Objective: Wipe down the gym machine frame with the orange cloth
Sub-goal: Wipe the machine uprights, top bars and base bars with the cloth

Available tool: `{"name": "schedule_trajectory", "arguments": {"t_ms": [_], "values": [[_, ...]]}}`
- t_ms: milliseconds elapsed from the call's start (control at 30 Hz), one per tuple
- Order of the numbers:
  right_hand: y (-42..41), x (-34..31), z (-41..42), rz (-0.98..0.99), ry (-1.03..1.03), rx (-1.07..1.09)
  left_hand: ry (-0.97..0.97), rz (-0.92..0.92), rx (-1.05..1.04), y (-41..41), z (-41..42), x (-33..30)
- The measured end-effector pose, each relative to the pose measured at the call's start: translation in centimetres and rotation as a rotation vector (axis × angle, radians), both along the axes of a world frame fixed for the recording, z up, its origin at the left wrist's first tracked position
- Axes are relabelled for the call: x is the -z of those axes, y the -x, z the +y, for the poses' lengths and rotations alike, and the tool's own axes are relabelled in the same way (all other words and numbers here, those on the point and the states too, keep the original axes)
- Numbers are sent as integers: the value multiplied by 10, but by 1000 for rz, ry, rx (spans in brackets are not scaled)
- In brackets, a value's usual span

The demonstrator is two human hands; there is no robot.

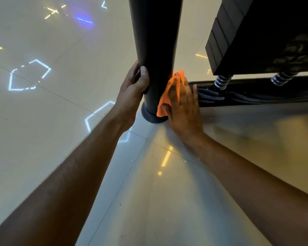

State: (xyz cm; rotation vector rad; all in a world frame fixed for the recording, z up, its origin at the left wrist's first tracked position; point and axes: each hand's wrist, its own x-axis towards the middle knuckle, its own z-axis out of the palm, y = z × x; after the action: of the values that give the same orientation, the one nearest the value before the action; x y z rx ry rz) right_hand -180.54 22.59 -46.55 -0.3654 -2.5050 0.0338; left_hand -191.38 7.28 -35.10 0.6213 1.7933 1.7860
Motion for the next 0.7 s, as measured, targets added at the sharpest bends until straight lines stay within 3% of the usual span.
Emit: {"name": "schedule_trajectory", "arguments": {"t_ms": [167, 233, 367, 433, 567, 633, 700], "values": [[33, -28, -63, 140, 471, 312, 33, -13, -40, -10, 6, 12], [29, -22, -56, 61, 387, 294, 42, -19, -62, -13, 7, 13], [-4, 7, -1, -23, -1, 58, 14, -30, -51, -13, 6, 16], [-2, -1, -8, 7, 71, 96, 11, -41, -48, -12, 6, 16], [35, -46, -56, 193, 632, 250, 26, -8, -60, -13, 7, 15], [28, -44, -47, 148, 571, 216, 36, -27, -66, -14, 7, 13], [8, -32, -21, 53, 312, 125, 29, -35, -63, -13, 6, 11]]}}
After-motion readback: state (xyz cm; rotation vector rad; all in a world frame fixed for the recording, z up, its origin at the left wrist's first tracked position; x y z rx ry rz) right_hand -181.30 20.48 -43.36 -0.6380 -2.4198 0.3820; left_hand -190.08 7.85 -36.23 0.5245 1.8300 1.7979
